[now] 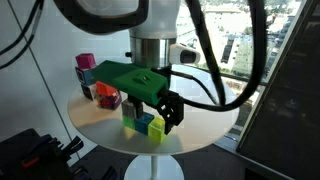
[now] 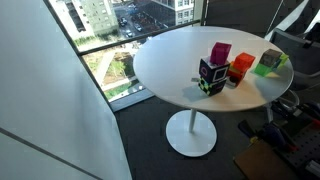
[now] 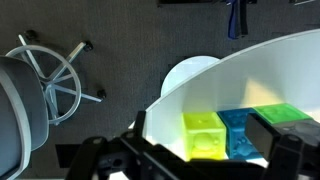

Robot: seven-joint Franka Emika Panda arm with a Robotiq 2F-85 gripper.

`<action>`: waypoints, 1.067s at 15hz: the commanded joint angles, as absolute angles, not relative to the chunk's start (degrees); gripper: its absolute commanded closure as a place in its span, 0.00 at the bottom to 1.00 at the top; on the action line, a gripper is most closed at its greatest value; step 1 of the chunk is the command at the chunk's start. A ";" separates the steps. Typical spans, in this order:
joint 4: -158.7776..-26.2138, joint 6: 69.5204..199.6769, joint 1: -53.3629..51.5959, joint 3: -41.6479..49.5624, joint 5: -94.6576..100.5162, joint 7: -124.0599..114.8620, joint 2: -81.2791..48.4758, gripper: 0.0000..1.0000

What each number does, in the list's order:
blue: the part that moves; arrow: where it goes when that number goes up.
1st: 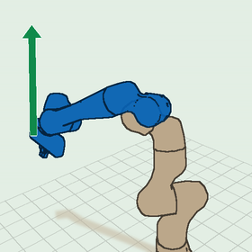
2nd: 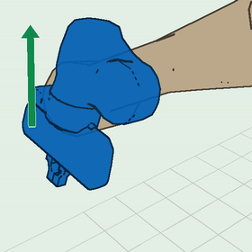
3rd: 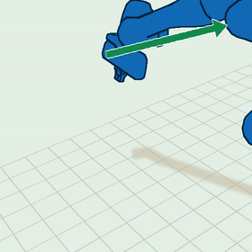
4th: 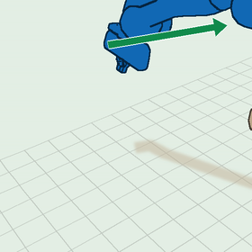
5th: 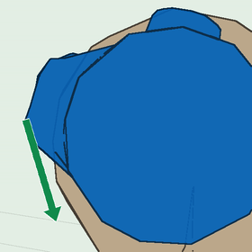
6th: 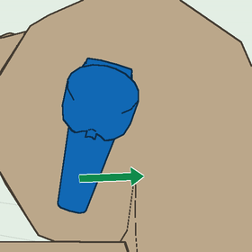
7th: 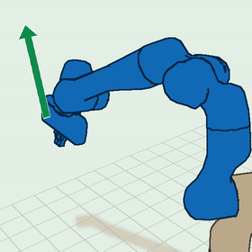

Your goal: Put the yellow block on the grey block

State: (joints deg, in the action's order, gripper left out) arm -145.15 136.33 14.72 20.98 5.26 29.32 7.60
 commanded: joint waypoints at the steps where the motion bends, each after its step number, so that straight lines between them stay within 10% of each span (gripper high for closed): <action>1: -144.74 138.39 15.51 20.77 6.65 32.20 5.80 0.00; 16: -144.85 140.13 15.67 20.06 6.10 30.46 2.01 0.00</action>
